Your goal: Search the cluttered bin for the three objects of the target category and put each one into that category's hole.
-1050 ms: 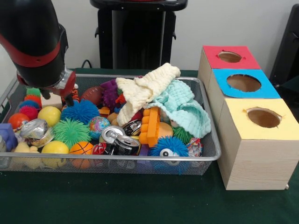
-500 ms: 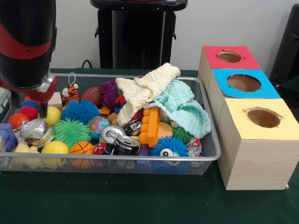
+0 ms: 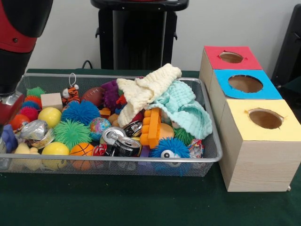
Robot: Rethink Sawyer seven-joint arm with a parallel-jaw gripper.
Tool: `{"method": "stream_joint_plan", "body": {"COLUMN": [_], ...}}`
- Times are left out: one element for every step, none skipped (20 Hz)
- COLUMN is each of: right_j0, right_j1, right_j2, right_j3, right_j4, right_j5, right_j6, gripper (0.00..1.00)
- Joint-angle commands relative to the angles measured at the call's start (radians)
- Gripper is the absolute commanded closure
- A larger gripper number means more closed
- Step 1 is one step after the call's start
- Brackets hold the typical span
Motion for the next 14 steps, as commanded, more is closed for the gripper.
{"method": "stream_joint_plan", "body": {"right_j0": [0.007, 0.003, -0.001, -0.003, -0.004, -0.003, -0.002, 0.0, 0.0, -0.003, -0.008, -0.016, -0.026, -0.032], "right_j1": [0.008, 0.01, 0.012, 0.015, 0.016, 0.019, 0.022, 0.024, 0.024, 0.026, 0.027, 0.029, 0.03, 0.033], "right_j2": [-0.005, -0.003, 0.0, 0.0, 0.001, -0.002, -0.004, -0.009, -0.012, -0.012, -0.008, -0.002, 0.006, 0.013], "right_j3": [0.094, 0.096, 0.098, 0.095, 0.093, 0.089, 0.088, 0.088, 0.091, 0.094, 0.098, 0.104, 0.111, 0.114], "right_j4": [-0.024, -0.018, -0.013, -0.012, -0.012, -0.014, -0.015, -0.018, -0.018, -0.015, -0.008, 0.005, 0.02, 0.031], "right_j5": [0.005, 0.007, 0.01, 0.018, 0.026, 0.037, 0.051, 0.057, 0.059, 0.067, 0.074, 0.09, 0.102, 0.118], "right_j6": [0.029, 0.02, 0.01, 0.002, -0.009, -0.014, -0.021, -0.021, -0.019, -0.022, -0.026, -0.028, -0.03, -0.036], "gripper": [0.0, 0.0, 0.0, 0.0, 0.0, 0.0, 0.0, 0.0, 0.0, 0.0, 0.0, 0.0, 0.0, 0.0]}}
